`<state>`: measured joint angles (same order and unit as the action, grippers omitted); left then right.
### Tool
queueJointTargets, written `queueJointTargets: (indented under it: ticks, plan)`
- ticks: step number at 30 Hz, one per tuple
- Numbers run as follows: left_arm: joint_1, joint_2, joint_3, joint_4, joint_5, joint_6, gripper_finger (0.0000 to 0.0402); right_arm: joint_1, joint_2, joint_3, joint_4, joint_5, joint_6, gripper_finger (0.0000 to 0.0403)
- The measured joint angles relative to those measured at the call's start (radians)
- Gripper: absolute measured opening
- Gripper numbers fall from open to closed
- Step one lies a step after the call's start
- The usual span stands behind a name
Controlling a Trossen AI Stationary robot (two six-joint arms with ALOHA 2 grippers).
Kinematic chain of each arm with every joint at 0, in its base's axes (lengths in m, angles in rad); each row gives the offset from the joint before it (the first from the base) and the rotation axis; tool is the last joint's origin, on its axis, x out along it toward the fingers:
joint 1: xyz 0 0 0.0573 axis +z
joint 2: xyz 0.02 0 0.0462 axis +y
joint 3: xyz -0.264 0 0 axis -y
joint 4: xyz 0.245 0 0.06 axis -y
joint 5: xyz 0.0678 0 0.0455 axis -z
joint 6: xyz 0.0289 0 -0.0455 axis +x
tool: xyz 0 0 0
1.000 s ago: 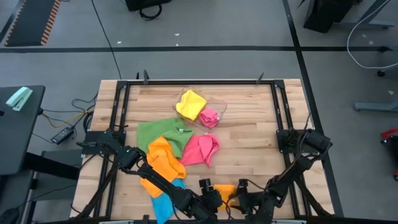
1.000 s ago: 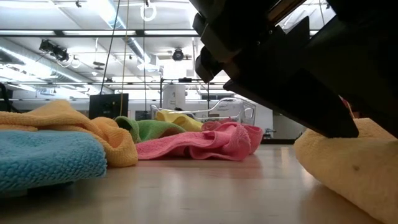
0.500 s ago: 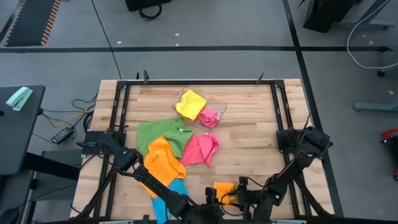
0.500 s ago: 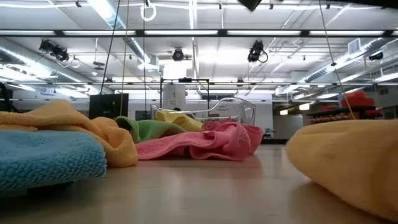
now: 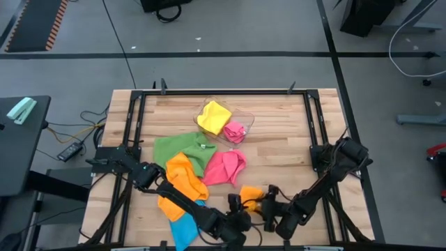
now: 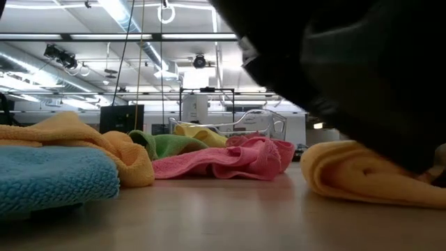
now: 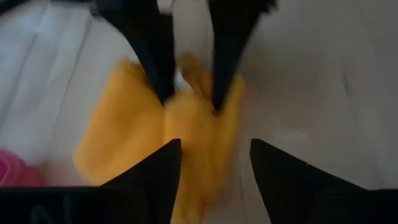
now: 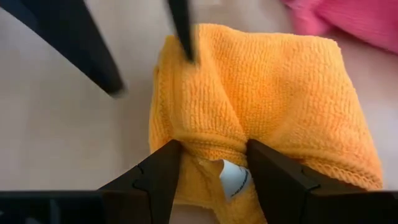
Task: Fold microfiber towels
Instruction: Fold the right orange microfiber cloth, then put the right orange towel into the transparent bin
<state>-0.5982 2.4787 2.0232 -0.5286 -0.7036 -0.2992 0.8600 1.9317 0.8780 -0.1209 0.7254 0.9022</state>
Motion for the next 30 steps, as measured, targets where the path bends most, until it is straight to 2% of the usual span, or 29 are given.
queueJointTargets:
  ticks: [7,11,17,19,24,30]
  plan:
    - [0.017,-0.004,0.000,-0.025,-0.012,0.077,0.0174,-0.002,-0.136,-0.011,-0.353,-0.042,0.071,0.0200]
    - [0.047,-0.005,0.000,0.035,-0.098,0.172,0.0167,-0.002,-0.206,-0.010,-0.410,-0.059,0.058,0.0200]
    - [0.099,-0.005,0.000,0.133,-0.105,0.291,0.0193,-0.001,-0.275,-0.008,-0.444,-0.065,0.043,0.0200]
    - [0.116,-0.005,0.000,0.140,-0.076,0.294,0.0212,0.001,-0.311,-0.008,-0.478,-0.067,0.049,0.0200]
    - [0.170,-0.005,0.000,0.154,0.091,0.292,0.0254,0.023,-0.409,-0.008,-0.569,-0.060,0.045,0.0200]
    - [0.205,-0.004,0.000,0.165,0.174,0.361,0.0282,0.033,-0.458,-0.007,-0.614,-0.016,0.044,0.0200]
